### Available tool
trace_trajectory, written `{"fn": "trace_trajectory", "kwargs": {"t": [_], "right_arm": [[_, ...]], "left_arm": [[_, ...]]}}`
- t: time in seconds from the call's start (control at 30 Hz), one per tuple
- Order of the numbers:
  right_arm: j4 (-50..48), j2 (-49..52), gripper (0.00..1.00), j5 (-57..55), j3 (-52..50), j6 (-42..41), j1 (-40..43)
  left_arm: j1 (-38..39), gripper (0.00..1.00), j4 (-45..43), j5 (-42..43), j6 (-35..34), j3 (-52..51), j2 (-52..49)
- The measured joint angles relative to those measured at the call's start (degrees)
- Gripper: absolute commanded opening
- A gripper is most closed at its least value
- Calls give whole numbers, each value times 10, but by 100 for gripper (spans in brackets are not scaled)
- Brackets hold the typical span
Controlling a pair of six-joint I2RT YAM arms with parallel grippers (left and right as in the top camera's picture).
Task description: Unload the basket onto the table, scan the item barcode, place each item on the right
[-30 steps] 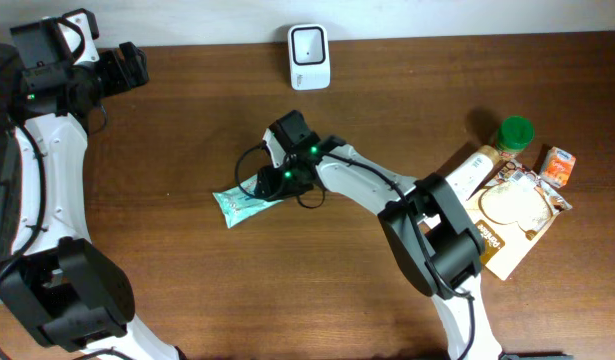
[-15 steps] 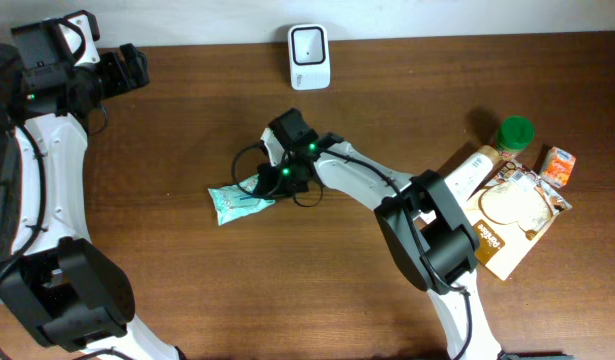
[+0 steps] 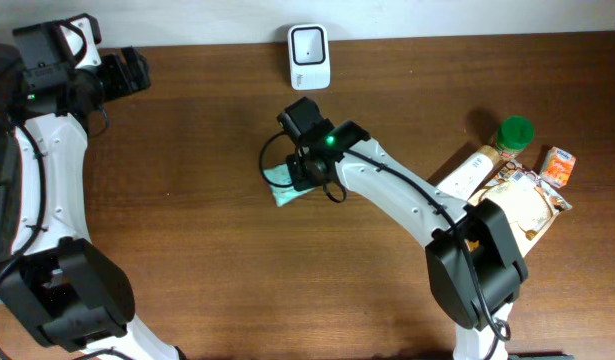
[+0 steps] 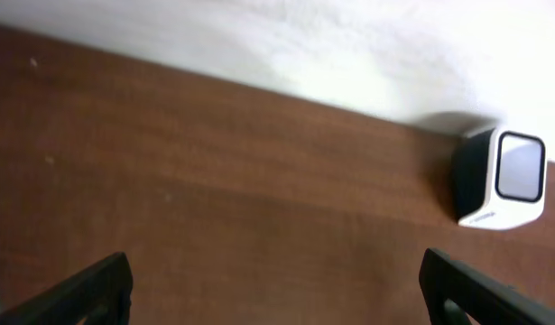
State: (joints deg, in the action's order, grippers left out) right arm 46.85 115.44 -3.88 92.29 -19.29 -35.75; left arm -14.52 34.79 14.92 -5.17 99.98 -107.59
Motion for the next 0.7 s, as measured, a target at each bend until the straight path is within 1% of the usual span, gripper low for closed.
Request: {"fn": "trace_trajectory", "kwargs": {"t": [0.1,0.2,0.33,0.43,0.5,0.53,0.57,0.6,0.63,0.7], "right_arm": [[21,0,4,-65,-1,-1,-1],[47,-6,4,-145,-1,-2,-2],[66,-28,4,-207,-2,0,-10],[77,-37,4,-216,-2,-3,-19],[78,-37,6,-194,-2,-18,-16],[77,-37,11,-176,-2,-25,-9],[73,-37,15,-141,-2,-32,10],[71,-37,22,-106,-2,-35,31],[69,-37,25,-87,-2,-40,43],[66,-37,27,-15,-2,-43,104]], "left_arm": [[0,99,28,0,0,0,0],[0,99,32,0,0,0,0],[0,99,32,0,0,0,0],[0,99,33,0,0,0,0],[0,98,37,0,0,0,0],[0,46,41,0,0,0,0],[0,25,49,5,0,0,0],[0,3,54,13,1,0,0],[2,0,64,24,0,0,0],[8,0,88,43,0,0,-4]]}}
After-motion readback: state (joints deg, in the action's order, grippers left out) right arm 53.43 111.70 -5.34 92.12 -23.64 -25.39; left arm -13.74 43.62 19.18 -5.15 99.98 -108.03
